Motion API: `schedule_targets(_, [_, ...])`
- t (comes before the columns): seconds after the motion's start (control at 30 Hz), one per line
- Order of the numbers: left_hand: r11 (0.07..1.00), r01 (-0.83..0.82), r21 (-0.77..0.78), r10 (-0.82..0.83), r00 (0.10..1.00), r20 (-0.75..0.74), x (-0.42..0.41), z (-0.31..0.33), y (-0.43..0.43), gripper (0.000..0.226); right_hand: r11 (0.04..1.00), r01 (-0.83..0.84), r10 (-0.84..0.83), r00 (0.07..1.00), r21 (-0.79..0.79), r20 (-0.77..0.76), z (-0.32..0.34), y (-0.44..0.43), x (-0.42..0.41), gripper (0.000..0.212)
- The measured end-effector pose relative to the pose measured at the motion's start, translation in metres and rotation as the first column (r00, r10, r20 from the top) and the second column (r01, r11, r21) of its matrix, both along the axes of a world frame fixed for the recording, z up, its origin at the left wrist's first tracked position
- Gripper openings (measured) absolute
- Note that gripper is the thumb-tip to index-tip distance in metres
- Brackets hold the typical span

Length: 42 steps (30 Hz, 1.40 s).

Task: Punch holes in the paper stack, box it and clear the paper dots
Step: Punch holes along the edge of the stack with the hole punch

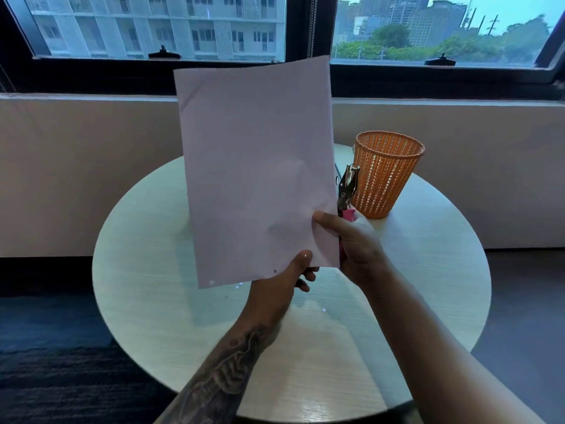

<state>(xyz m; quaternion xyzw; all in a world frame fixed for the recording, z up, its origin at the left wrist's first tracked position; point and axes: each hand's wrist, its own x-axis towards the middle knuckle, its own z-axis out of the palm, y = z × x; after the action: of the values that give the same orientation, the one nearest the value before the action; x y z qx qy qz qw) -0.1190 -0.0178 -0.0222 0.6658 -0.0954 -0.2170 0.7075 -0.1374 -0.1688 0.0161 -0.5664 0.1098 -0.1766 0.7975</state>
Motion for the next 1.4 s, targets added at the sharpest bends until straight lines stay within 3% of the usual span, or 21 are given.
schedule_targets(0.1, [0.998,-0.026,0.054,0.02,0.994,0.111,0.002,0.0,0.005,0.039,0.998,-0.039,0.039,0.999,-0.041,0.009,0.004,-0.003,-0.001,0.028])
schedule_targets(0.17, [0.982,0.003,0.188,-0.046,0.974,0.223,0.007,-0.002,0.01,0.047,0.997,-0.054,0.054,0.999,-0.055,0.0,0.005,-0.005,-0.002,0.025])
schedule_targets(0.23, [0.974,0.013,0.227,-0.078,0.957,0.278,0.009,-0.003,0.011,0.05,0.997,-0.039,0.038,0.999,-0.066,-0.011,0.004,-0.005,-0.003,0.027])
schedule_targets(0.37, [0.992,-0.102,0.073,0.079,0.962,0.26,0.008,-0.002,0.007,0.047,0.991,0.03,-0.042,0.995,-0.133,-0.091,-0.002,-0.003,-0.006,0.042])
schedule_targets(0.47, [0.979,-0.204,0.023,0.193,0.953,0.235,0.017,-0.002,0.005,0.045,0.979,-0.044,0.012,0.987,-0.199,-0.158,-0.014,-0.003,-0.017,0.053])
schedule_targets(0.6, [0.955,-0.297,0.002,0.285,0.92,0.268,0.029,0.003,0.002,0.049,0.917,-0.211,0.126,0.959,-0.339,-0.255,-0.029,0.001,-0.039,0.05])
schedule_targets(0.7, [0.94,-0.342,0.001,0.324,0.891,0.318,0.032,0.006,-0.001,0.051,0.886,-0.238,0.132,0.952,-0.399,-0.276,-0.034,0.007,-0.046,0.031])
schedule_targets(0.83, [0.937,-0.349,-0.008,0.331,0.879,0.343,0.031,0.009,-0.005,0.051,0.874,-0.22,0.102,0.954,-0.433,-0.281,-0.035,0.014,-0.044,0.02])
schedule_targets(1.4, [0.951,-0.309,0.012,0.281,0.879,0.385,0.027,0.008,-0.007,0.045,0.871,-0.207,0.066,0.948,-0.445,-0.311,-0.031,0.02,-0.036,0.028])
